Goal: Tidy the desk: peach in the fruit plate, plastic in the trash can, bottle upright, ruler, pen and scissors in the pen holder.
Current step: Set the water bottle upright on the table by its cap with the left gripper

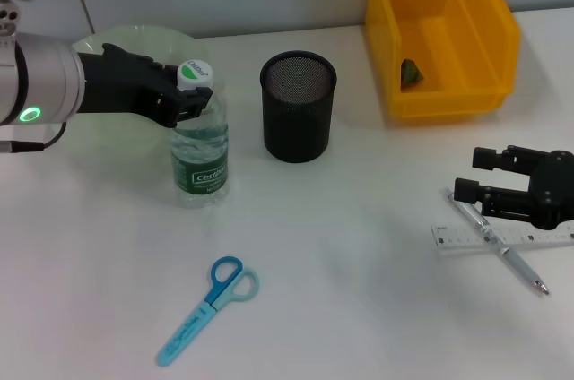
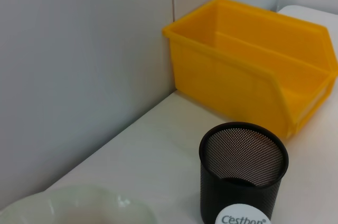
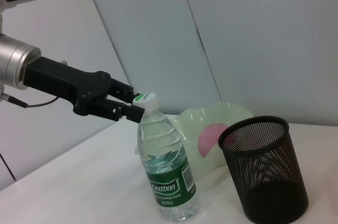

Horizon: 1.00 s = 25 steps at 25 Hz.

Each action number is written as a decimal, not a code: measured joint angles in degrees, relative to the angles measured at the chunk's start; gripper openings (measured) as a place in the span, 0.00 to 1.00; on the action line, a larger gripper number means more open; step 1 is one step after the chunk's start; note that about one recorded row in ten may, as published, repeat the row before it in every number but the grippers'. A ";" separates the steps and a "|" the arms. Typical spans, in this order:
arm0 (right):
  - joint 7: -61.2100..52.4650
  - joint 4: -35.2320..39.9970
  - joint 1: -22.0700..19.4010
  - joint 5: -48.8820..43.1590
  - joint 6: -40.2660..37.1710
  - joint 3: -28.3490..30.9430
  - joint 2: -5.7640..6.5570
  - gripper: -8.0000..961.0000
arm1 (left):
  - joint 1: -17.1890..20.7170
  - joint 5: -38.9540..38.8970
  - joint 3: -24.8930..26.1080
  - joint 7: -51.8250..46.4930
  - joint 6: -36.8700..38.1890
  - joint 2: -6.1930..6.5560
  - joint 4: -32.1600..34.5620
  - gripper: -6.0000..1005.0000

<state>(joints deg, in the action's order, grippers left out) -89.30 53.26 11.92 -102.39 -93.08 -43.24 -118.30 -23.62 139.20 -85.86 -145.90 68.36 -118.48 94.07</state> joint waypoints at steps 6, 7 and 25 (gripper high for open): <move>0.00 -0.03 -0.11 0.00 0.00 0.00 0.00 0.77 | 0.47 0.02 0.30 0.02 0.11 0.00 0.31 0.41; 0.00 -0.05 -0.11 0.00 0.00 0.00 0.00 0.77 | 0.52 0.00 0.33 0.05 0.15 0.00 0.36 0.41; -0.54 0.01 -0.05 -0.01 -0.48 -0.09 0.02 0.77 | 0.86 -2.51 2.32 0.67 -0.05 -0.03 1.17 0.69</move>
<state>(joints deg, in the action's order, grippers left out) -89.83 53.26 11.86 -102.40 -93.56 -43.33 -118.28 -22.76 136.68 -83.54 -145.23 68.31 -118.51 95.24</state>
